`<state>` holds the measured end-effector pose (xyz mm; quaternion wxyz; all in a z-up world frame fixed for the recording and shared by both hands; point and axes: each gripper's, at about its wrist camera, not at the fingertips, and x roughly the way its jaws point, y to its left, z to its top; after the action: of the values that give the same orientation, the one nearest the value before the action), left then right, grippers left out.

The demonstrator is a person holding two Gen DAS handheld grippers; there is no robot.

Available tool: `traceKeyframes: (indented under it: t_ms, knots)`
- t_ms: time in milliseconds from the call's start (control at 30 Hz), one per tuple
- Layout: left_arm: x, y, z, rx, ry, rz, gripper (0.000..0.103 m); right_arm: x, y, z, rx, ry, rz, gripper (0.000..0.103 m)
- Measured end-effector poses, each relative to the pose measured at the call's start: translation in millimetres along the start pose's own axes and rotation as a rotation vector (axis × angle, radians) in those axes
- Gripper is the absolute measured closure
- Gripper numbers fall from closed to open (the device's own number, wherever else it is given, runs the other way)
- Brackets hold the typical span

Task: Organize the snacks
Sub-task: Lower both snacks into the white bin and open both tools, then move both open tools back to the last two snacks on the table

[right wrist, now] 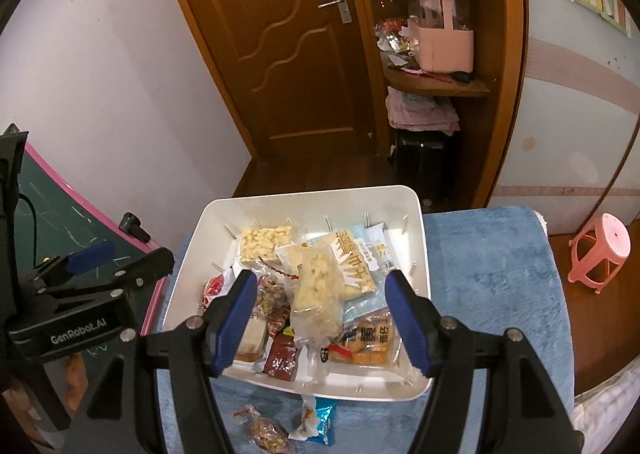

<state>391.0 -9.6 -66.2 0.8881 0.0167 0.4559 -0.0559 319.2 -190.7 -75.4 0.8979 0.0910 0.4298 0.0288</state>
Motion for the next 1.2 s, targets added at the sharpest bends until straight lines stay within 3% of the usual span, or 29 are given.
traceKeyframes:
  t_ms: [567,967,1200]
  knots:
    - [-36,-20,-27,0.01,-0.027,0.004,0.011,-40,-5,-25,-0.005,-0.031,0.01,0.036]
    - [-60,-24,-77,-0.019,-0.005,0.012,0.011,-68,-15,-64,-0.005,-0.025,0.001,0.036]
    - [-49,-12,-120,-0.076,0.065,0.027,0.011,-60,-17,-92,0.001,0.036,0.004,0.036]
